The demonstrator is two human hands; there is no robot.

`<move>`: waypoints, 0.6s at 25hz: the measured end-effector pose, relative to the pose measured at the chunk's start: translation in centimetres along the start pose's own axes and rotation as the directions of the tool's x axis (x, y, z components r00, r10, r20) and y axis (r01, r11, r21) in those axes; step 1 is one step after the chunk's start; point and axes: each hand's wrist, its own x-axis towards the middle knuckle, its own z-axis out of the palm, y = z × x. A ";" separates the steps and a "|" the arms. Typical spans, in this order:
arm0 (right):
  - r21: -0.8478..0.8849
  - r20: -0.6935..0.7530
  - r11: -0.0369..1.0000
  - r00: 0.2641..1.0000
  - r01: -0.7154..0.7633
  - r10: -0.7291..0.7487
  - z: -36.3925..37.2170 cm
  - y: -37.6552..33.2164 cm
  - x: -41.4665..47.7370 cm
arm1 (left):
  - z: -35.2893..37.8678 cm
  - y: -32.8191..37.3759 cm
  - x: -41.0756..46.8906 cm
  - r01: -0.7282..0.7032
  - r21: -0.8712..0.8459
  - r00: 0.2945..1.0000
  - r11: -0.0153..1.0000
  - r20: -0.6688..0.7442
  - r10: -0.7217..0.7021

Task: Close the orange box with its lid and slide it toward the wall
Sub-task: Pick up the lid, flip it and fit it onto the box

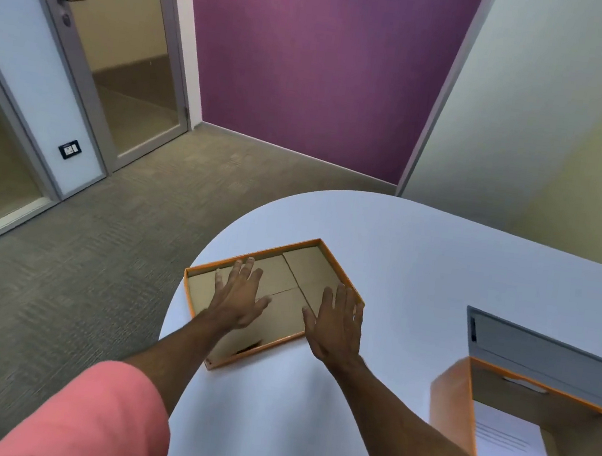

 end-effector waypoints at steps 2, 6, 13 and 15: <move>-0.013 0.024 0.999 0.998 -0.049 0.049 1.6 -0.9 1.5 | 0.3 -1.5 2.6 -0.036 0.033 0.999 0.999 0.022 0.035; -0.039 0.074 0.985 0.982 -0.170 0.172 5.3 -1.7 4.6 | 1.9 -3.4 7.7 -0.102 0.051 0.993 0.993 0.068 0.099; 0.056 0.110 0.858 0.857 -0.511 0.503 10.4 -1.3 7.1 | 4.7 -6.4 16.0 -0.113 0.134 0.971 0.984 0.224 0.081; 0.086 0.147 0.827 0.828 -0.556 0.542 11.0 -1.1 7.5 | 5.2 -7.1 17.4 -0.083 0.130 0.964 0.988 0.264 0.046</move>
